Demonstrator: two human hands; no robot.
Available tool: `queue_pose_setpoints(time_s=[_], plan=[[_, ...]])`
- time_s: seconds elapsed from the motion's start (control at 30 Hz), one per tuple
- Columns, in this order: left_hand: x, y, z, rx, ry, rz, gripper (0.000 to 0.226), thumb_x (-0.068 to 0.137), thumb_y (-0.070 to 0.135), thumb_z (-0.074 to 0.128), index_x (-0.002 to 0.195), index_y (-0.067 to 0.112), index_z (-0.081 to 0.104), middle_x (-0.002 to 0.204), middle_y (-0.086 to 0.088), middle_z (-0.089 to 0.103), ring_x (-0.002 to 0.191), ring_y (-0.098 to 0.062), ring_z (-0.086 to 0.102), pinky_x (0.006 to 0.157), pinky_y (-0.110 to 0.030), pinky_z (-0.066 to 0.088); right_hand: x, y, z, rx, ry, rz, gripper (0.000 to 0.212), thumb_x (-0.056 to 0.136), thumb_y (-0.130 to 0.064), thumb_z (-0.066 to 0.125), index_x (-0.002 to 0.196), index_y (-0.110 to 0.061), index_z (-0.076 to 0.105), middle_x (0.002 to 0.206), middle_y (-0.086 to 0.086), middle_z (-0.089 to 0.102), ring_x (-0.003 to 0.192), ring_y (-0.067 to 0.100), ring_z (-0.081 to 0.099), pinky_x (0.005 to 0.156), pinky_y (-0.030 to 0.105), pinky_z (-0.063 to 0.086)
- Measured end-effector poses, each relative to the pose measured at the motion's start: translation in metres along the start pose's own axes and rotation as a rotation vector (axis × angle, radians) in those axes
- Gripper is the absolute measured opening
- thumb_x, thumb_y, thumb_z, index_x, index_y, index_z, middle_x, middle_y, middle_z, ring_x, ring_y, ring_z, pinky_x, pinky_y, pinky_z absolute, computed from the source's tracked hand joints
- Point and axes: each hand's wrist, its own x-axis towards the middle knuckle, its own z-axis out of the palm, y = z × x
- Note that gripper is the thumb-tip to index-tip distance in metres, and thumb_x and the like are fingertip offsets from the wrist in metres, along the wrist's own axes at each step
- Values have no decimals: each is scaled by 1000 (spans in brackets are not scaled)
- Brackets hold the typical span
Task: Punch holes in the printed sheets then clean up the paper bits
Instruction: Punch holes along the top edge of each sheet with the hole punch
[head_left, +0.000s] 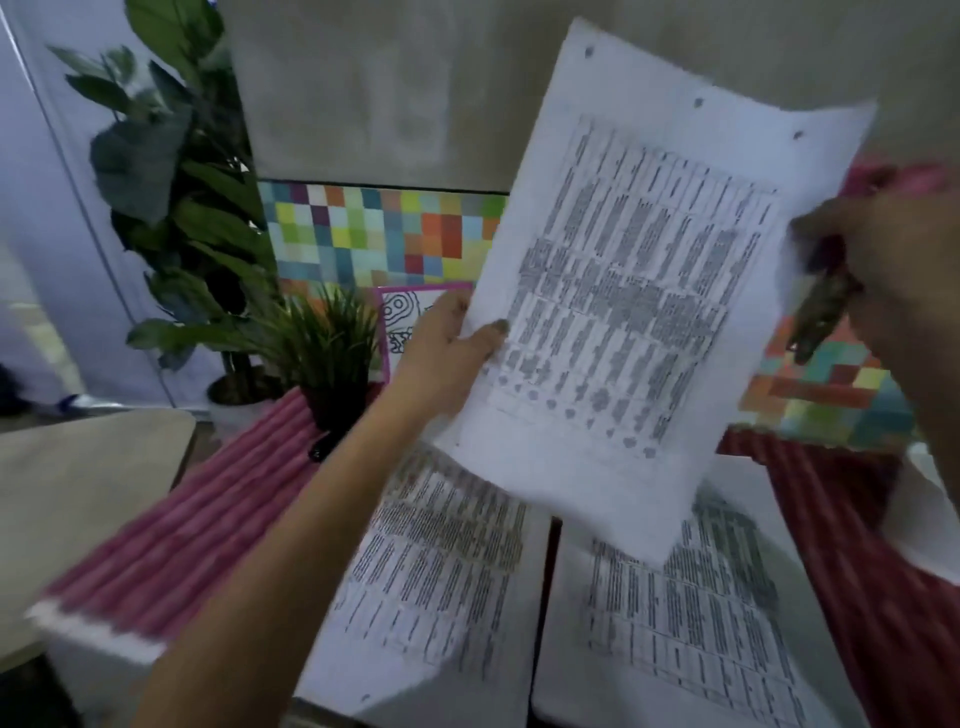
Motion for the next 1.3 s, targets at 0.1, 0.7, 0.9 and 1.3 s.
queue_pose_setpoints(time_s=[0.1,0.7,0.9,1.3], plan=[[-19,-1,-53,86,9,-186,28,93,15,64,118,13,53,106,-1,69,85,-15,70,75,-32,57,-13,16,50,-96,-115,128,20,63,3,67,81,-6,65,69,8,61,45,15,53,43,22,44],[-111,-122,-103,734,-126,-316,31,81,0,64,96,26,67,85,5,72,78,-14,65,76,-30,49,-90,164,141,-664,-565,525,32,68,9,64,50,-5,42,54,10,48,49,23,48,51,27,39],[-114,-121,-102,888,-131,-265,17,77,0,62,74,17,61,69,-2,59,68,-17,58,63,-35,43,-91,161,141,-826,-599,425,23,75,-3,67,66,-6,47,71,8,55,68,26,58,64,35,51],[-106,-130,-86,874,-29,-250,24,91,12,57,67,16,55,64,-3,60,59,-19,56,57,-34,41,-108,135,128,-700,-738,525,19,83,-11,65,81,5,56,62,16,56,38,23,52,43,22,43]])
